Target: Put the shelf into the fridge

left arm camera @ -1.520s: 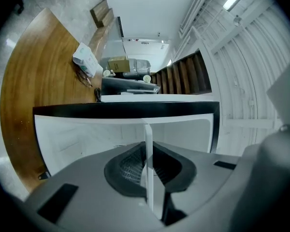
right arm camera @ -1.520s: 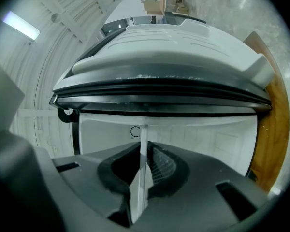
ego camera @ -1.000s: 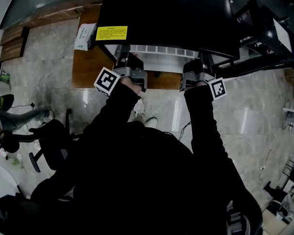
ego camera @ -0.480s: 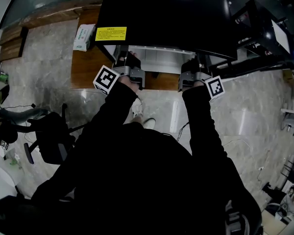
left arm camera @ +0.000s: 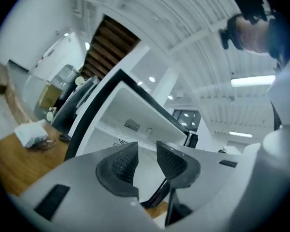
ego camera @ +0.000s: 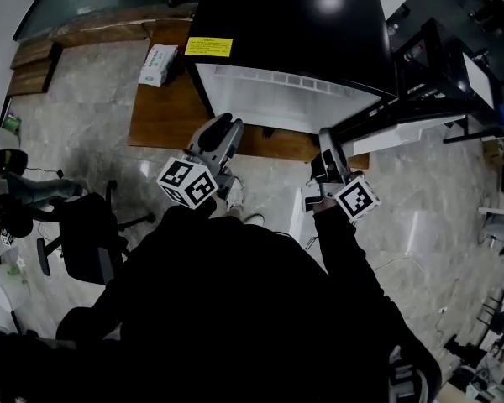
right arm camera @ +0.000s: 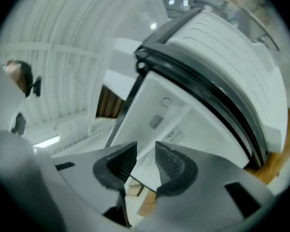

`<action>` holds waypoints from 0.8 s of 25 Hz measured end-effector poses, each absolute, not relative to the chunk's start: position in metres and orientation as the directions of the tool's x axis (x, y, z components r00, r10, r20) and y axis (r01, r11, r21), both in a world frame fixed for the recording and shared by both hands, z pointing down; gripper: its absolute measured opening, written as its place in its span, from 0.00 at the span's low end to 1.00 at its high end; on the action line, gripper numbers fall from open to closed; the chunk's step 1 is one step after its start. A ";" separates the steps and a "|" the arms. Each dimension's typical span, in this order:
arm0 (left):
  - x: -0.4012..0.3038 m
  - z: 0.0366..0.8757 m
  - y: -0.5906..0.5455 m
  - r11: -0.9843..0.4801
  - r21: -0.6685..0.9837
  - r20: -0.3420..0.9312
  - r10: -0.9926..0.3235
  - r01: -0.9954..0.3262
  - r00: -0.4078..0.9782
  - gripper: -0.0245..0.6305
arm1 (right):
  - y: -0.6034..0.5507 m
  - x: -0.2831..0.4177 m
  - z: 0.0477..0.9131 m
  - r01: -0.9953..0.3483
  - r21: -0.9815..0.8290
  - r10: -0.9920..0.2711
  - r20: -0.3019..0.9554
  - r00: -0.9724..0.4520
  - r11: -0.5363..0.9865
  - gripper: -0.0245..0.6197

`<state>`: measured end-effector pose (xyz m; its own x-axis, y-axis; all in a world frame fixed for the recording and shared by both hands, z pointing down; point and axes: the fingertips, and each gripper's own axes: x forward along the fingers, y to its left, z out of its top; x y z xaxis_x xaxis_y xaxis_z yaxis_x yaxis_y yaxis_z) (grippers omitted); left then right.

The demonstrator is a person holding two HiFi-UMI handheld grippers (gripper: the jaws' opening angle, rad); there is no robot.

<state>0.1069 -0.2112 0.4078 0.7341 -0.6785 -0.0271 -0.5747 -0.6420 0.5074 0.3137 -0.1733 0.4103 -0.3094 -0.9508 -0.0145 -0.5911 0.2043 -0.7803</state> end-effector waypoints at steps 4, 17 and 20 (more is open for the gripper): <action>0.115 0.398 -0.169 -0.745 0.340 0.028 -0.602 -0.574 0.798 0.15 | -0.134 0.254 0.380 -0.765 -0.447 -0.855 0.000 -0.519 0.465 0.05; 0.125 0.397 -0.110 -0.816 0.276 0.065 -0.511 -0.508 0.857 0.05 | -0.094 0.199 0.380 -0.752 -0.301 -0.776 0.054 -0.628 0.587 0.05; 0.123 0.397 -0.107 -0.822 0.266 0.070 -0.504 -0.503 0.861 0.05 | -0.093 0.198 0.382 -0.754 -0.306 -0.780 0.056 -0.623 0.581 0.05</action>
